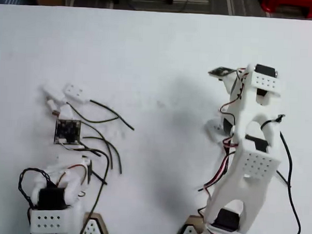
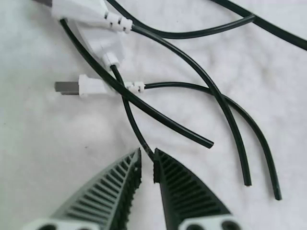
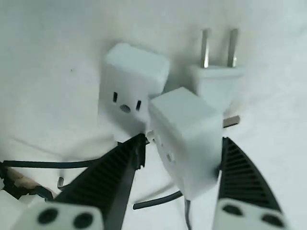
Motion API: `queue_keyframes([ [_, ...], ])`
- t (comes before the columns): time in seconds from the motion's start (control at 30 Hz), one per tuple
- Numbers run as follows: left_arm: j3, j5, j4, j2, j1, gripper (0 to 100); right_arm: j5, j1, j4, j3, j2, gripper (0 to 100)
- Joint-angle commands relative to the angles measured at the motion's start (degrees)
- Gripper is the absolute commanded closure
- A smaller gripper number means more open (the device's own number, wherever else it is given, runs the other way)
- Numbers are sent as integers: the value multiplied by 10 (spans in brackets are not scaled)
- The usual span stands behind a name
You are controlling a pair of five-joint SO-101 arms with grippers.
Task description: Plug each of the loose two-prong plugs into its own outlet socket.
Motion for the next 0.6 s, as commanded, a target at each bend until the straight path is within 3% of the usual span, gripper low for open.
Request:
queue_keyframes([
  [0.0, -2, 3, 1, -2, 4, 932, 2, 7, 0, -52, 19, 824],
  [0.1, -2, 3, 1, -2, 4, 932, -2, 7, 5, -74, 17, 990],
  [0.23, -2, 3, 1, -2, 4, 932, -46, 8, 7, -98, -29, 914],
  [0.37, -2, 3, 1, -2, 4, 932, -59, -3, 7, -95, -110, 980],
  [0.57, -2, 3, 1, -2, 4, 932, -86, -35, 7, -67, -246, 980],
])
